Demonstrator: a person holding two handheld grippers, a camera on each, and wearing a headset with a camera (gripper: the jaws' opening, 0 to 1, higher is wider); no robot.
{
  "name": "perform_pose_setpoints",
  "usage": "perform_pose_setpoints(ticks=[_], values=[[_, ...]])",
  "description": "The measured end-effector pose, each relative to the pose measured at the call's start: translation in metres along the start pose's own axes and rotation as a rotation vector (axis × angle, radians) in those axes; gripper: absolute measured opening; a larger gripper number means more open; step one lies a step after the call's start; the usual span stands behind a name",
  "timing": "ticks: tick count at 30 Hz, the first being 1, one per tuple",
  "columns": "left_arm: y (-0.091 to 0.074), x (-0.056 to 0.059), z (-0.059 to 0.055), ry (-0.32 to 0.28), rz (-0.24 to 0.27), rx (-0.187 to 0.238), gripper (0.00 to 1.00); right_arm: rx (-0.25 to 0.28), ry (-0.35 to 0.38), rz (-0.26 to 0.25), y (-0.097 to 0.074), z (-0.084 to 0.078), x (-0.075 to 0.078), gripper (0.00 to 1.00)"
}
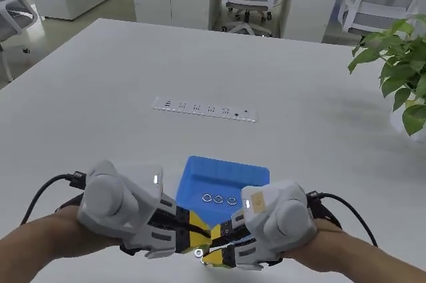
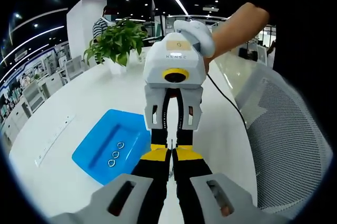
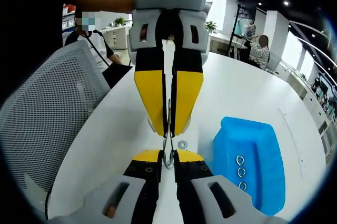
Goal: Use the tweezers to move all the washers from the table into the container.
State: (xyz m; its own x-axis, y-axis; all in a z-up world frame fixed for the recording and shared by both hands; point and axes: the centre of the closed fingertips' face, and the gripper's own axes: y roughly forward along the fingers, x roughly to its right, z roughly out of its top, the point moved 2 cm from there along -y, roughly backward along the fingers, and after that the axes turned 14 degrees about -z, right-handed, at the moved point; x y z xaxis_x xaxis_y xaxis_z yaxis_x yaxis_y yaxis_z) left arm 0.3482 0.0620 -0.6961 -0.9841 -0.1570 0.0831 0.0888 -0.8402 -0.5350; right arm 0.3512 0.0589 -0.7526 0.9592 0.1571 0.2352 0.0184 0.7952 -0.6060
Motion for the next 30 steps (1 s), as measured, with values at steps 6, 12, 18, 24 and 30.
perform_pose_setpoints(ticks=[6, 12, 18, 24, 30], values=[[-0.001, 0.000, -0.001, -0.002, 0.001, -0.006, 0.06, 0.002, 0.001, 0.009, 0.001, 0.000, 0.000, 0.10], [-0.003, -0.001, -0.002, -0.004, 0.011, -0.015, 0.07, 0.002, 0.024, 0.001, 0.001, 0.001, 0.000, 0.09], [-0.004, 0.001, -0.003, -0.015, 0.010, -0.008, 0.12, -0.001, 0.028, 0.001, 0.002, 0.001, 0.001, 0.09], [-0.007, 0.000, 0.001, -0.032, 0.026, 0.017, 0.21, -0.001, 0.034, 0.003, 0.001, 0.001, 0.000, 0.09], [-0.014, 0.002, 0.001, -0.059, 0.046, 0.052, 0.28, 0.003, 0.036, 0.002, -0.002, 0.004, -0.001, 0.09]])
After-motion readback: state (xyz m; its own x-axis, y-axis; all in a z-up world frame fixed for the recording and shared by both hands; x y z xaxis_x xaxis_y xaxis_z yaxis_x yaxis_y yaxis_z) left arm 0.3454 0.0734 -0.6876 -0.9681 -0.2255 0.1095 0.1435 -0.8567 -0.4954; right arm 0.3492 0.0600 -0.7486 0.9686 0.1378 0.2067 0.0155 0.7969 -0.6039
